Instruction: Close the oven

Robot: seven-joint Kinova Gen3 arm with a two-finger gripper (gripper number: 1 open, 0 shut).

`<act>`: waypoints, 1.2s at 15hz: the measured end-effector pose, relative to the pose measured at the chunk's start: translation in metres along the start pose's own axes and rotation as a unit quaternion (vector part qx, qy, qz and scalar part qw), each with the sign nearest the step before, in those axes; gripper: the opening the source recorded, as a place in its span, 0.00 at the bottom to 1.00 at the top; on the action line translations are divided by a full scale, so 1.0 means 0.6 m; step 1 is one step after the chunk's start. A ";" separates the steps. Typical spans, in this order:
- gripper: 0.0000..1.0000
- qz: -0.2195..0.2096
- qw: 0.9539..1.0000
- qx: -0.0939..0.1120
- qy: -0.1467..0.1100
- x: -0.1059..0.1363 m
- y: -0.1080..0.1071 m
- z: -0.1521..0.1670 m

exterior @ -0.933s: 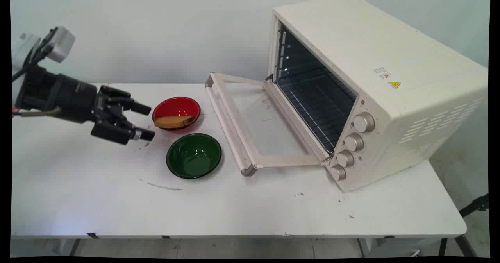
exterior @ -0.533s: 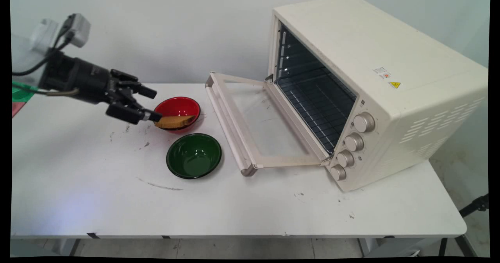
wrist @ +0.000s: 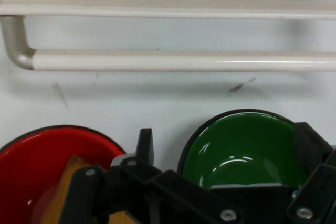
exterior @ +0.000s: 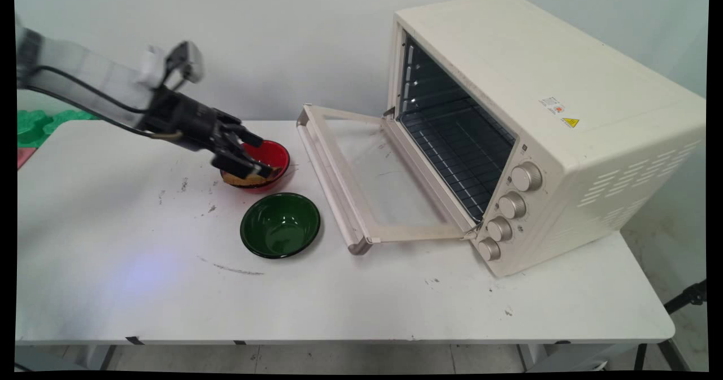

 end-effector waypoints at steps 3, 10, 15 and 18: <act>1.00 -0.006 1.000 -0.006 -0.014 0.009 -0.001 0.051; 0.00 0.005 0.999 -0.020 -0.034 0.023 0.004 0.135; 0.00 0.018 0.999 -0.026 -0.037 0.027 0.006 0.165; 0.00 0.023 0.999 -0.027 -0.028 0.032 0.007 0.176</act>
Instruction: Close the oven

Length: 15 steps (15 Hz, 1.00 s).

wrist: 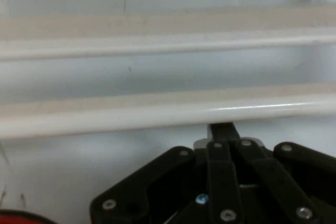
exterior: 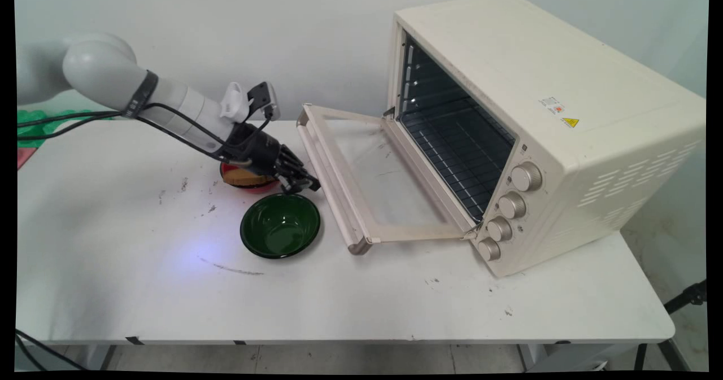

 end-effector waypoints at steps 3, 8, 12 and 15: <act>0.00 0.008 0.999 0.002 0.034 0.015 0.001 0.004; 0.00 0.017 0.992 0.009 0.122 0.062 0.003 -0.021; 0.00 0.018 0.985 0.013 0.170 0.100 0.003 -0.045; 0.00 0.017 0.981 0.015 0.195 0.131 0.001 -0.069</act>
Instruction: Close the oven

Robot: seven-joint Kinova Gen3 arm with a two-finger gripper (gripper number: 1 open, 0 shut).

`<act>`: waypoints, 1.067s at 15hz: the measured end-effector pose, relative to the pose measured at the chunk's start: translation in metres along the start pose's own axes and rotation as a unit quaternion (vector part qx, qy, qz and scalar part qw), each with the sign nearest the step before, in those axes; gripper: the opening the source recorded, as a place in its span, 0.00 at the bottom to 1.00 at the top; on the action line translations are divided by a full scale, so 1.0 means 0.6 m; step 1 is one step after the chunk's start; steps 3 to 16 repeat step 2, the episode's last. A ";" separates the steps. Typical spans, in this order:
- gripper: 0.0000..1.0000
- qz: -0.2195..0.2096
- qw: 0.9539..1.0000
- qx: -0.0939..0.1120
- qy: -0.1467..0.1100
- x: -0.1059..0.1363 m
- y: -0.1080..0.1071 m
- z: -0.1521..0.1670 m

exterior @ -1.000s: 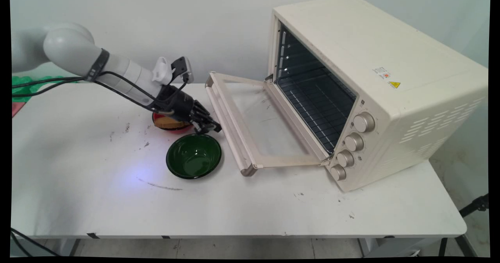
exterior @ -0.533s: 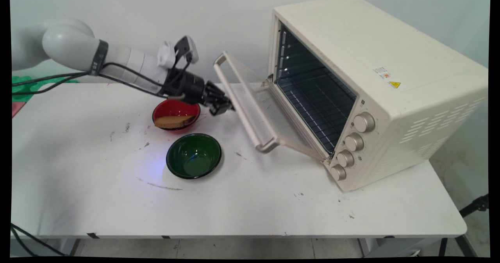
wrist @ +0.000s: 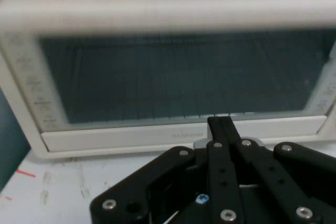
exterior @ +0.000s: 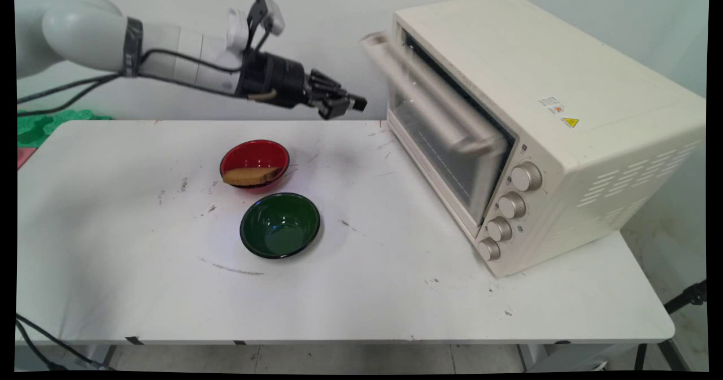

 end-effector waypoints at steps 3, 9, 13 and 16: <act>0.00 0.002 1.000 -0.003 0.006 0.020 -0.001 -0.012; 0.00 0.002 1.000 -0.003 0.006 0.020 -0.001 -0.012; 0.00 0.002 1.000 -0.003 0.006 0.020 -0.001 -0.012; 0.00 0.002 1.000 -0.003 0.006 0.020 -0.001 -0.012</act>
